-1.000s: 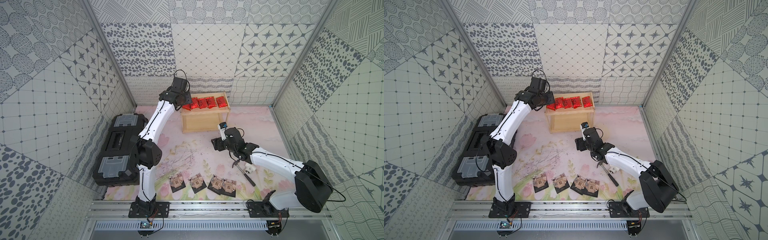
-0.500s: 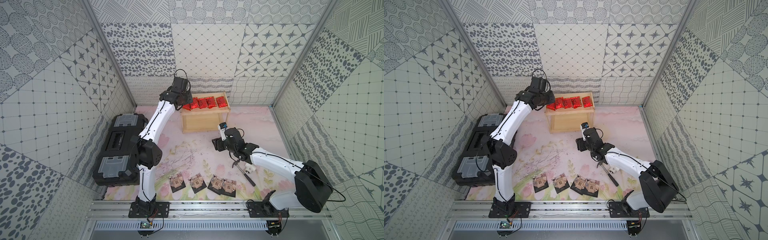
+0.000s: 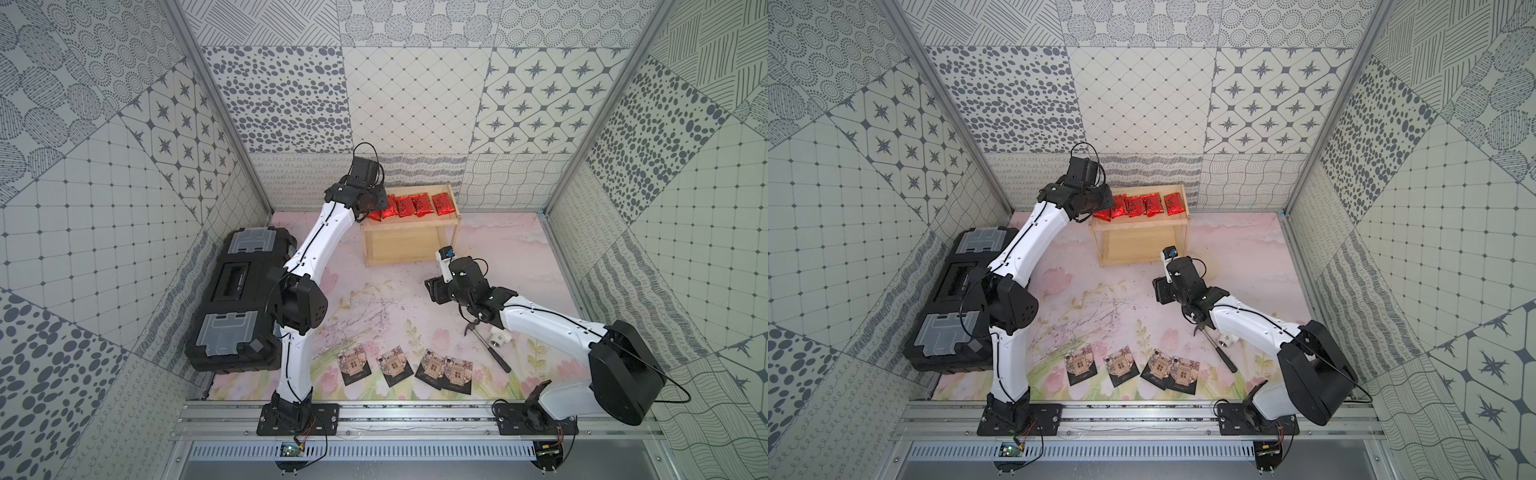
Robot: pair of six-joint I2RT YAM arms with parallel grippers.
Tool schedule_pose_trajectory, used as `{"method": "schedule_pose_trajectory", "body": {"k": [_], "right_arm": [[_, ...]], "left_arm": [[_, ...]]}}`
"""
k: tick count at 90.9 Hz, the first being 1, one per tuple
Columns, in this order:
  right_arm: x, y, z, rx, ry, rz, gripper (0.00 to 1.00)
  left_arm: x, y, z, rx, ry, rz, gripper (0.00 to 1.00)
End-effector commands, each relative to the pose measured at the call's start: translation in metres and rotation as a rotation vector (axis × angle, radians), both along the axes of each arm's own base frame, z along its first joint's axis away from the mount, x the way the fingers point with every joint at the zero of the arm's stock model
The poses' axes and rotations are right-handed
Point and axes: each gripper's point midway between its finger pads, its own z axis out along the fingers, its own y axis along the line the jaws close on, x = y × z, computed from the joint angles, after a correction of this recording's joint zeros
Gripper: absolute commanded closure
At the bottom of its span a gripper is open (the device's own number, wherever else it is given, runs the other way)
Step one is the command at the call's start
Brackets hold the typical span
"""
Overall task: Place the tea bags on the shelf by color
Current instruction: Place the tea bag on the shelf.
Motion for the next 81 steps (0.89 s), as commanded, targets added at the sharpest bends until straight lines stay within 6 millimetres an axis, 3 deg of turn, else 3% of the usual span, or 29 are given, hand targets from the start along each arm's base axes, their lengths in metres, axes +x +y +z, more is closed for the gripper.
{"method": "schedule_pose_trajectory", "body": {"k": [1,33,60,69,81], "right_arm": [[0.001,0.003,0.018,0.039,-0.053,0.006,0.38],[-0.001,0.0,0.021,0.037,-0.062,0.005,0.37],[-0.002,0.0,0.033,0.043,-0.085,0.018,0.35],[-0.005,0.005,0.036,0.051,-0.094,0.05,0.32],[-0.018,0.028,0.037,0.052,-0.127,0.164,0.29]], "left_arm": [[0.0,0.0,0.007,-0.008,-0.018,-0.008,0.59],[-0.006,0.006,0.0,0.01,-0.007,0.01,0.58],[-0.004,-0.002,0.001,-0.027,-0.01,-0.015,0.58],[-0.007,-0.007,0.015,-0.065,-0.032,-0.033,0.56],[-0.016,-0.002,0.056,-0.072,-0.123,-0.034,0.49]]}}
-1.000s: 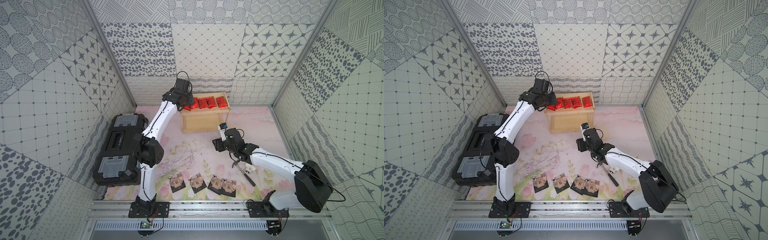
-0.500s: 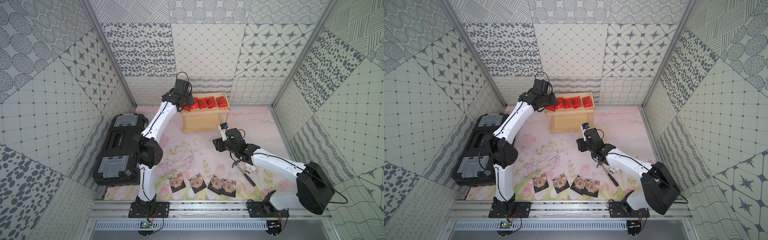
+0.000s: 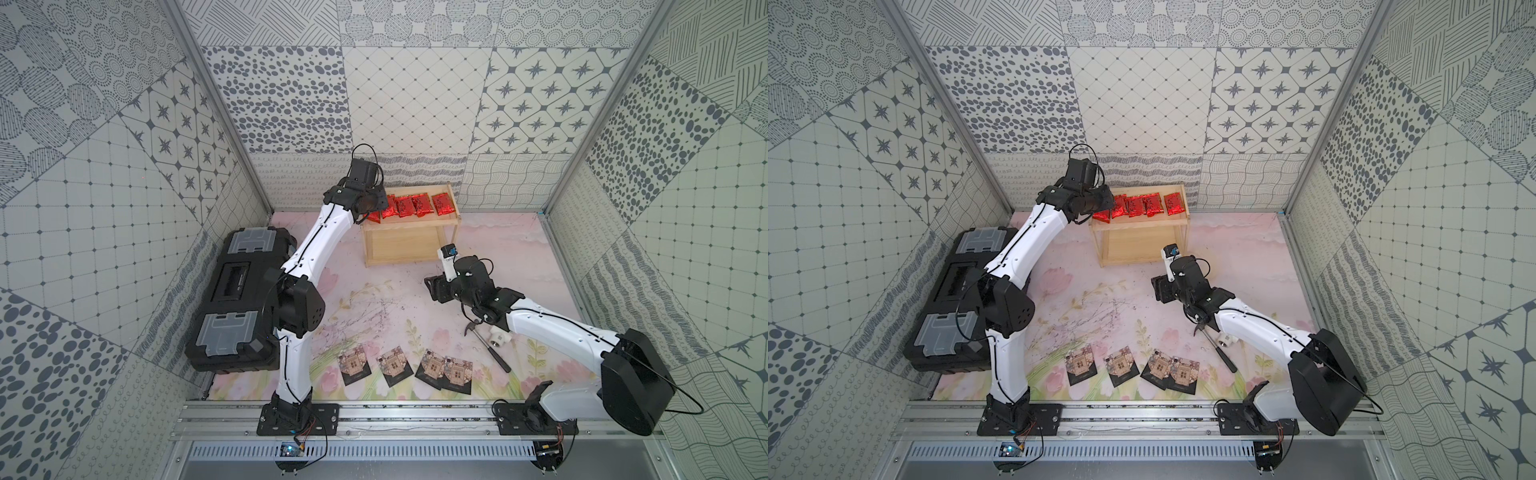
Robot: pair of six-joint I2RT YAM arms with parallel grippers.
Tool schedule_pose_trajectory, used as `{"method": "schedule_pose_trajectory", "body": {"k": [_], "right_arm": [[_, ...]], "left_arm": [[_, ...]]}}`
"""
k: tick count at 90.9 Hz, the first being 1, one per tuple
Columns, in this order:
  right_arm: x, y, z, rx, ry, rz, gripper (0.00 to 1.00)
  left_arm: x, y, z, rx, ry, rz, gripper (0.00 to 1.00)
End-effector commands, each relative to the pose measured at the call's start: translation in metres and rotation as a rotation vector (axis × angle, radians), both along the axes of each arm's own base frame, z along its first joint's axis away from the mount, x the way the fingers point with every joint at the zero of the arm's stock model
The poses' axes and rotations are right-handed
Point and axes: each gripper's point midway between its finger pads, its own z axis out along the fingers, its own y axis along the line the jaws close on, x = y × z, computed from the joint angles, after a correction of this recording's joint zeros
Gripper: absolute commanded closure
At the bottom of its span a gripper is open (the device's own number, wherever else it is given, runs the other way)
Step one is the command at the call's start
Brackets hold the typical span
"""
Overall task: Place the tea bags on the shelf by color
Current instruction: Place the tea bag on the shelf, then move the tea bag to the center of the board.
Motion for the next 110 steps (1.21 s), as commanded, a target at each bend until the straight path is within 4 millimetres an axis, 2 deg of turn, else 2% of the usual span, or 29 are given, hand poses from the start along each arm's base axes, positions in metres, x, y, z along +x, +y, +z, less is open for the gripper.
{"method": "schedule_pose_trajectory", "body": {"k": [1,9,16,22,24,28,30,31,33,36,39,46,56,67,77,87,101,110], "right_arm": [[-0.014,0.026,0.014,0.022,-0.079,0.126,0.28],[-0.031,0.052,0.01,-0.029,-0.13,0.222,0.26],[-0.053,0.081,0.0,-0.074,-0.16,0.318,0.26],[-0.076,0.109,-0.011,-0.117,-0.196,0.407,0.25],[-0.084,0.119,-0.02,-0.141,-0.198,0.432,0.24],[-0.098,0.137,-0.032,-0.178,-0.214,0.481,0.24],[-0.103,0.145,-0.039,-0.198,-0.22,0.501,0.23],[-0.108,0.15,-0.044,-0.213,-0.223,0.516,0.23],[-0.117,0.16,-0.05,-0.231,-0.236,0.545,0.22],[-0.128,0.173,-0.061,-0.257,-0.251,0.582,0.21],[-0.138,0.184,-0.072,-0.281,-0.262,0.619,0.18],[-0.153,0.205,-0.096,-0.326,-0.272,0.684,0.14],[-0.155,0.225,-0.109,-0.32,-0.262,0.71,0.11],[-0.149,0.236,-0.119,-0.34,-0.26,0.699,0.11],[-0.146,0.234,-0.118,-0.346,-0.261,0.681,0.11],[-0.15,0.23,-0.108,-0.312,-0.257,0.686,0.11],[-0.149,0.247,-0.118,-0.32,-0.268,0.716,0.1],[-0.145,0.247,-0.127,-0.332,-0.282,0.705,0.1]], "left_arm": [[-0.012,0.001,0.05,-0.038,-0.101,-0.02,0.48],[-0.025,0.007,0.08,-0.036,-0.152,-0.022,0.41],[-0.043,0.014,0.097,-0.041,-0.162,-0.017,0.38],[-0.063,0.022,0.103,-0.042,-0.167,-0.006,0.38],[-0.069,0.025,0.098,-0.039,-0.158,0.001,0.37],[-0.086,0.034,0.097,-0.037,-0.161,0.015,0.36],[-0.101,0.04,0.103,-0.041,-0.174,0.022,0.36],[-0.1,0.042,0.094,-0.032,-0.158,0.032,0.36],[-0.113,0.049,0.098,-0.037,-0.165,0.044,0.36],[-0.124,0.057,0.085,-0.033,-0.136,0.065,0.36],[-0.138,0.065,0.08,-0.041,-0.126,0.08,0.36],[-0.166,0.08,0.056,-0.048,-0.08,0.106,0.36],[-0.199,0.096,0.016,-0.056,0.0,0.148,0.37],[-0.223,0.107,-0.027,-0.083,0.098,0.183,0.38],[-0.239,0.109,-0.065,-0.115,0.178,0.199,0.38],[-0.246,0.109,-0.087,-0.139,0.212,0.211,0.38],[-0.244,0.113,-0.093,-0.14,0.233,0.228,0.38],[-0.245,0.115,-0.095,-0.139,0.242,0.235,0.38]]}}
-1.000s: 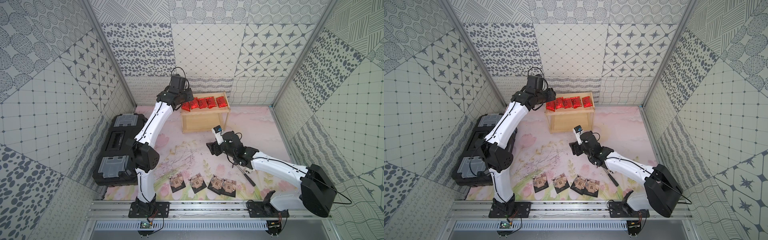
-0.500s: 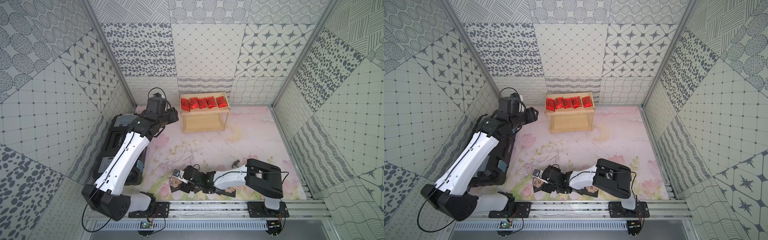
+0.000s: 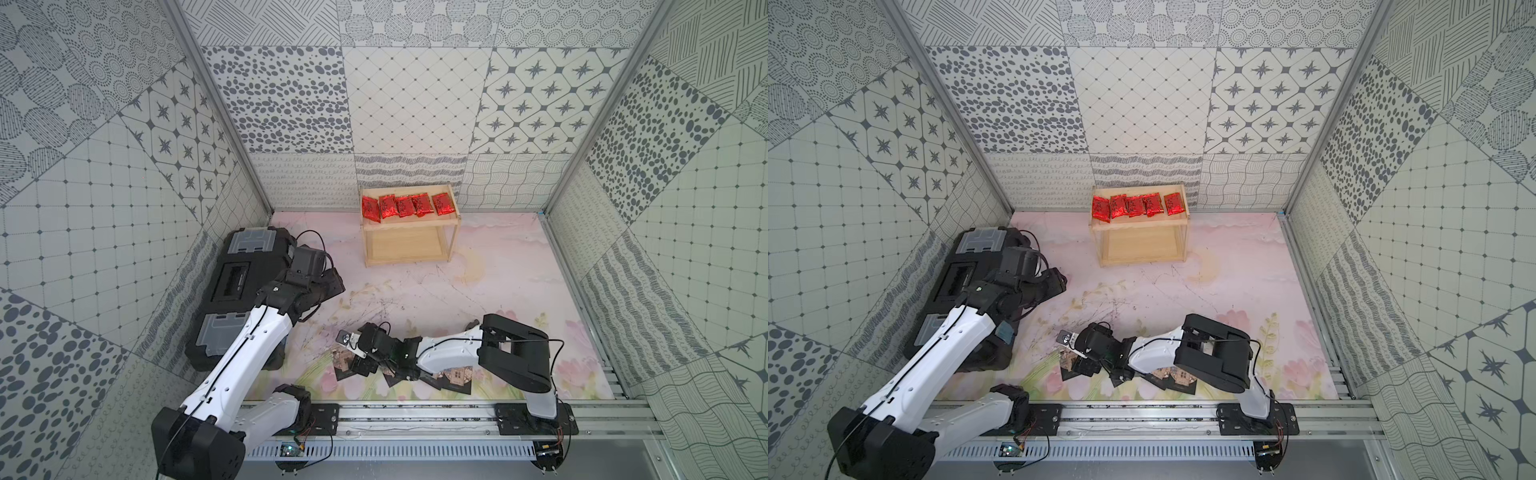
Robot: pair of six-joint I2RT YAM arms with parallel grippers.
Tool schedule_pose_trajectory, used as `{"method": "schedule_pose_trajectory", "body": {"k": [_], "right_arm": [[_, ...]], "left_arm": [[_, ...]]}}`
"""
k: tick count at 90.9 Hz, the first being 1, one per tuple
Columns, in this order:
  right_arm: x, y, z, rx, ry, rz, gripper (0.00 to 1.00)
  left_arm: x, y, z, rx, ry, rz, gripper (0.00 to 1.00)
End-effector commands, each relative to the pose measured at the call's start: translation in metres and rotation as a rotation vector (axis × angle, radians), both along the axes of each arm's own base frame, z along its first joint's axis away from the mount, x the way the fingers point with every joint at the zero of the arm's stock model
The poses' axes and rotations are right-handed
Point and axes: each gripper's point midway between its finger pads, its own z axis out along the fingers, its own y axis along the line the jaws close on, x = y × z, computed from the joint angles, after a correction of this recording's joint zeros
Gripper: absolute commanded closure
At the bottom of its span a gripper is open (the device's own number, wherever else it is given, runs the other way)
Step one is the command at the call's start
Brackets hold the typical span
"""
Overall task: Place the tea bags on the shelf by color
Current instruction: Move the tea bag to the center of the board.
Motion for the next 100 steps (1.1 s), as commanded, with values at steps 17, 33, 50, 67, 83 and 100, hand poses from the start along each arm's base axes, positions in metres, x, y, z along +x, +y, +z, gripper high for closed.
{"method": "schedule_pose_trajectory", "body": {"k": [17,33,50,67,83,100], "right_arm": [[0.029,-0.01,-0.023,-0.013,-0.021,-0.076,0.1],[0.051,-0.043,-0.032,-0.036,0.0,-0.175,0.1],[0.078,-0.085,-0.032,-0.047,0.006,-0.288,0.1],[0.103,-0.11,-0.003,0.028,0.037,-0.378,0.1],[0.095,-0.112,0.043,0.253,0.227,-0.411,0.11],[0.085,-0.13,0.05,0.467,0.571,-0.484,0.2]], "left_arm": [[-0.006,-0.008,-0.031,-0.123,0.052,0.045,0.4],[-0.017,-0.021,-0.066,-0.193,0.121,0.028,0.43],[-0.025,-0.05,-0.098,-0.202,0.178,-0.045,0.45],[-0.027,-0.081,-0.126,-0.235,0.225,-0.161,0.55],[-0.015,-0.121,-0.132,-0.351,0.158,-0.323,0.64],[0.01,-0.156,-0.131,-0.385,0.067,-0.441,0.69]]}}
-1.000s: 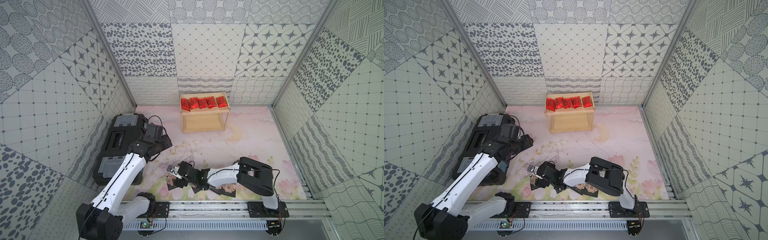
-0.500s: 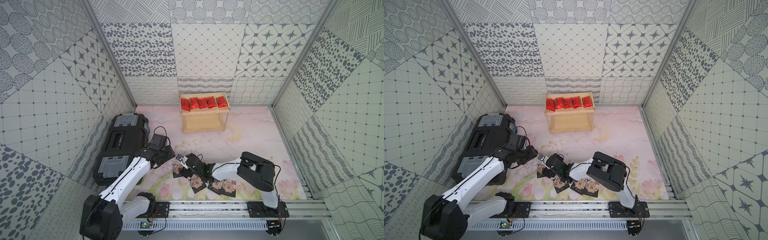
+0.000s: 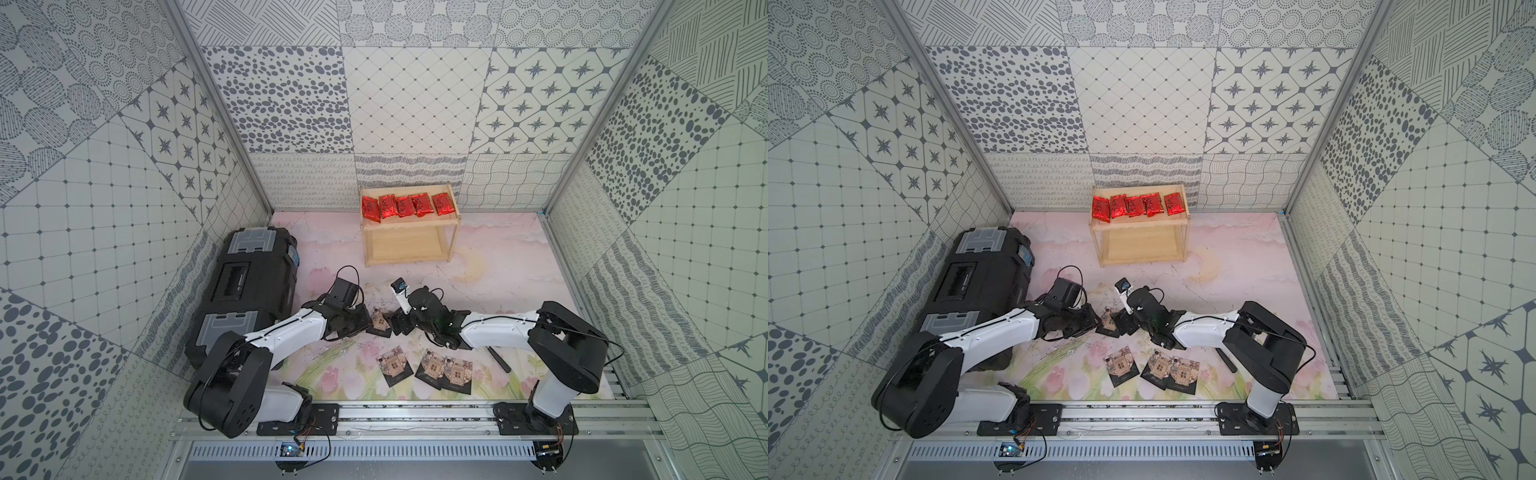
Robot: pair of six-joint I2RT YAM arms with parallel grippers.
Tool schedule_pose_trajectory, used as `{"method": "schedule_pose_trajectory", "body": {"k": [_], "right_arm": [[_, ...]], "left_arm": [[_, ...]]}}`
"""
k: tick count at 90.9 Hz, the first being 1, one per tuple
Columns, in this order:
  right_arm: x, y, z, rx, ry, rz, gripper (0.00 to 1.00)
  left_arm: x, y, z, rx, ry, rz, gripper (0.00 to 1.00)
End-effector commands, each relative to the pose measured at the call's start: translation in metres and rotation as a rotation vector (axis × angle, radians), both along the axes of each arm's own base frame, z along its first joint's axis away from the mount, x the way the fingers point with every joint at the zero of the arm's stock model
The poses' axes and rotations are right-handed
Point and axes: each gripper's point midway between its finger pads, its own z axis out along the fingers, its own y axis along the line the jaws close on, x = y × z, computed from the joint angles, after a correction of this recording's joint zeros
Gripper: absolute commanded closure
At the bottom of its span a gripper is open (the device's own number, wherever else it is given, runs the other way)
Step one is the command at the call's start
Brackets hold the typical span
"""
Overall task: Place the tea bags on the shelf by color
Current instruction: Move the tea bag to the center of the board, then pick up the tea bag from the center of the board.
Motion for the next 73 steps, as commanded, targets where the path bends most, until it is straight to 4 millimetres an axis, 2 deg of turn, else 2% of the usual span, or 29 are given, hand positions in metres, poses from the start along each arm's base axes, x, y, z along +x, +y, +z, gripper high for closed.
{"method": "schedule_pose_trajectory", "body": {"k": [1,18,31,73], "right_arm": [[-0.013,-0.004,0.001,0.21,0.25,-0.04,0.21],[-0.018,-0.016,-0.016,0.295,0.422,-0.054,0.33],[-0.019,-0.014,-0.025,0.329,0.502,-0.036,0.39],[-0.018,-0.006,-0.042,0.368,0.629,-0.042,0.45]], "left_arm": [[0.042,-0.054,0.028,-0.187,-0.214,-0.145,0.69],[0.064,-0.052,0.024,-0.143,-0.267,-0.119,0.7],[0.067,-0.043,0.015,-0.093,-0.27,-0.088,0.7],[0.028,-0.015,-0.02,-0.016,-0.169,-0.035,0.7]]}}
